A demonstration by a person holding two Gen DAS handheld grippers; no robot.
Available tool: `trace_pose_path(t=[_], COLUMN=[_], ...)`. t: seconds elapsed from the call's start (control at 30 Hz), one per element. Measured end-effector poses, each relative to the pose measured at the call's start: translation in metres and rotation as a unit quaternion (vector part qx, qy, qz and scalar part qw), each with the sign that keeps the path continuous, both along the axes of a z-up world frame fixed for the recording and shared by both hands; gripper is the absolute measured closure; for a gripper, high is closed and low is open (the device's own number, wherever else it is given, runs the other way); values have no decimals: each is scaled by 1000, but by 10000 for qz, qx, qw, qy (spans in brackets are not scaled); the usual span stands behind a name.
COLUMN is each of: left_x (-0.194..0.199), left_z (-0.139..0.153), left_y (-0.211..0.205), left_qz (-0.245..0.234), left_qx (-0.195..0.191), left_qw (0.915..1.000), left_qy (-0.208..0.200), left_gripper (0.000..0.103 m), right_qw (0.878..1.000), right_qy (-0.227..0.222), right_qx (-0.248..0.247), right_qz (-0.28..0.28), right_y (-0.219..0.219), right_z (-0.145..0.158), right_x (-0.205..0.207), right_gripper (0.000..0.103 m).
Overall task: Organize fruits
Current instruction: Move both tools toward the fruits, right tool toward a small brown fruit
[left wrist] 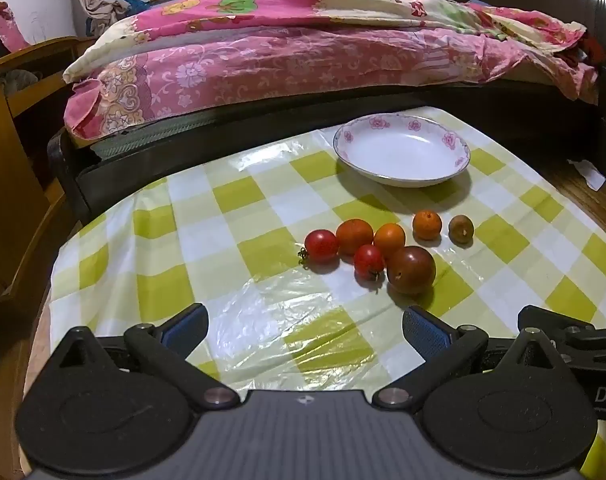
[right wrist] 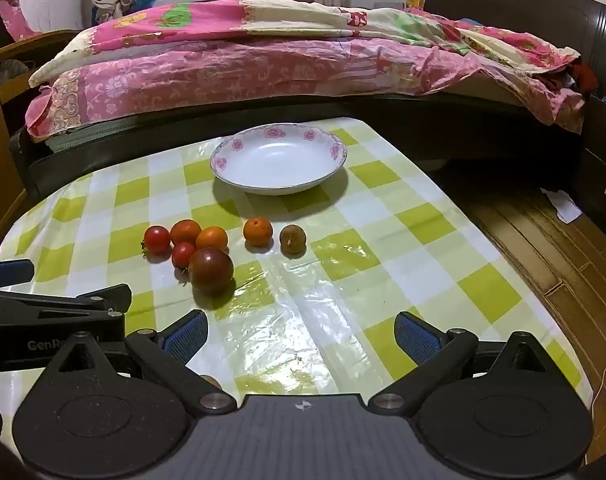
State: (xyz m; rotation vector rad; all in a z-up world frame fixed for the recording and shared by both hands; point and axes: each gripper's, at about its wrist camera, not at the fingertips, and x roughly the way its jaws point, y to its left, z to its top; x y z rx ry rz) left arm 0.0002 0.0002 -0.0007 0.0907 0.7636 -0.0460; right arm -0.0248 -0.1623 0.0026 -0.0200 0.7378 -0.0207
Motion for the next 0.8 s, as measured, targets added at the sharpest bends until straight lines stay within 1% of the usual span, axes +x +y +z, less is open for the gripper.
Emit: trace_pose_path(t=[0.1,0.2,0.33,0.57,0.8], left_x=[1,-6,-8,-9,-12], left_z=[-4,-2,-3,-9,-12], left_y=[4,0,2,4,2], left_qz=[-22,-39,-70,-107,-188], left_qx=[-3,60,14,90,163], left_qw=[10000,10000,9999,9996,9992], left_qy=[69,27,132,258,322], left_gripper=[0,0,0,0,0], right_qw=[10000,9999,9997,9993,9990], right_qy=[34,130,211,369,446], right_qx=[-31,-24,-55,-96,-42], right_qz=[-2,-27,-58,31,-76], right_y=[-1,1,0,3,0], right_z=[1,-4,-4,-8,-10], right_x=[-1,-1,-4,-2,1], right_gripper=[8,8,9,11,11])
